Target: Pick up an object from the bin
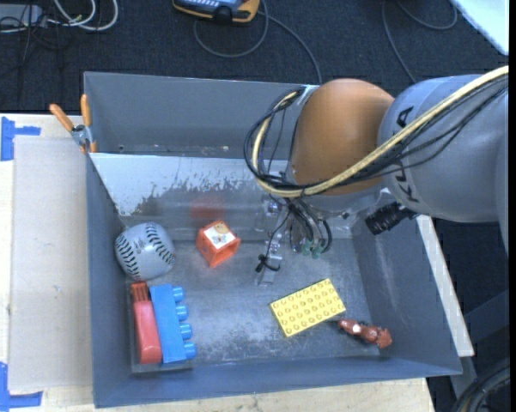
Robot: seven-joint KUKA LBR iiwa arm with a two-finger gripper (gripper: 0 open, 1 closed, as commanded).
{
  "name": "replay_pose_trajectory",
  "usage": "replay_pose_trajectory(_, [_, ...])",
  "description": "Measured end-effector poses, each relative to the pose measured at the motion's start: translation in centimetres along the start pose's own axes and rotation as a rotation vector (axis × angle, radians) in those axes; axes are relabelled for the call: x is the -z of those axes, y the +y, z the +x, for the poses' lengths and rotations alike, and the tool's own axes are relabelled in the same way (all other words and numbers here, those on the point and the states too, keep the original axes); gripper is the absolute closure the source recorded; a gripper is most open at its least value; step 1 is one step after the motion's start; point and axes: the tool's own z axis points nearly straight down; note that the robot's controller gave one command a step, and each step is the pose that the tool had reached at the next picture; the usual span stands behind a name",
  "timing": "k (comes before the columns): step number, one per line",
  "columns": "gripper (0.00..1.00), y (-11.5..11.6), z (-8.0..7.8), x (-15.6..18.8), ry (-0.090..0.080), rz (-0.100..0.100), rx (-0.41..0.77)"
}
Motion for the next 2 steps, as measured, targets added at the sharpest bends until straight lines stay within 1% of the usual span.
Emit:
replay_pose_trajectory(1, [0.00, -1.8, 1.5, -0.7, 0.004, 0.001, 0.064])
replay_pose_trajectory(2, [0.00, -4.2, 0.5, -3.1, 0.001, 0.000, 0.383])
